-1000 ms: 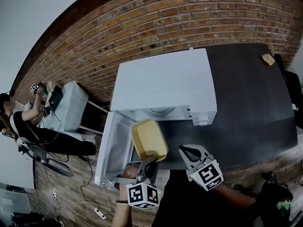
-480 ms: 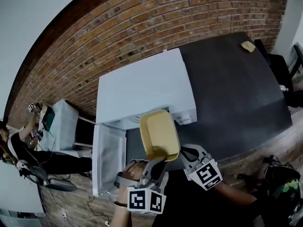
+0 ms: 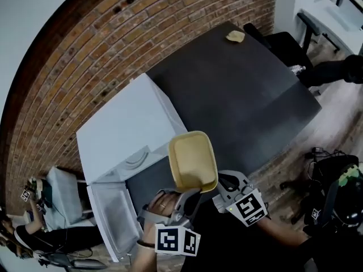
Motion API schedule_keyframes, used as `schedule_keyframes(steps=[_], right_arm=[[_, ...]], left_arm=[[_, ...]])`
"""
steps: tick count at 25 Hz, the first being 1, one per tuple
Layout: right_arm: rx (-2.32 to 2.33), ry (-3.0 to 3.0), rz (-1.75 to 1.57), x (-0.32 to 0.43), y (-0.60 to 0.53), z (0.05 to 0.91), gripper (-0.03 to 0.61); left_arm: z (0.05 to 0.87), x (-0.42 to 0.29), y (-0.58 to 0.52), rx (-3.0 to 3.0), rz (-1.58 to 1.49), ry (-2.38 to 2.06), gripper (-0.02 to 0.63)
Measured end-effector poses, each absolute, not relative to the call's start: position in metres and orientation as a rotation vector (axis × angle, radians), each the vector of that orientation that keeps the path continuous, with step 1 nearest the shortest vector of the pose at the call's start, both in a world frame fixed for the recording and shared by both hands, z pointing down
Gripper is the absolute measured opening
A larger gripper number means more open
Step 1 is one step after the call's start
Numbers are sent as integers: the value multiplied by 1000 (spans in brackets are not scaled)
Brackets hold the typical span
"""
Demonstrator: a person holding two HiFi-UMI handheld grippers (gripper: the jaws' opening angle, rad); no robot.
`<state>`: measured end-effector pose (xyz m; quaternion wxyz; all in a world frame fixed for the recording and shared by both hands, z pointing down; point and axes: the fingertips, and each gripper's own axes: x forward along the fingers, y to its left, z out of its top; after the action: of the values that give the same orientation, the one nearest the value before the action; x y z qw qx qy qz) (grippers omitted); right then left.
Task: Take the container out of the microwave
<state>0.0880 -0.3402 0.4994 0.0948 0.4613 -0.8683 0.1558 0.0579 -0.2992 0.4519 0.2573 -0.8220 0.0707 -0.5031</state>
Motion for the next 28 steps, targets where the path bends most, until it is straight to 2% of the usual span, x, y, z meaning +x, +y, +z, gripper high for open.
schedule_keyframes(steps=[9,18,28], right_arm=[[1703,-2357,524,174,-326,512,63],[1929,-2107,492,235,-342,529,63],[2067,-1973,702,266,-350,563,63]], left_arm=[[487,127,-314,-2267,-1244,-53,25],[578,163,-363,-2257,-1368,-189,23],[642,175,-385,-2262,-1446,-232,23]])
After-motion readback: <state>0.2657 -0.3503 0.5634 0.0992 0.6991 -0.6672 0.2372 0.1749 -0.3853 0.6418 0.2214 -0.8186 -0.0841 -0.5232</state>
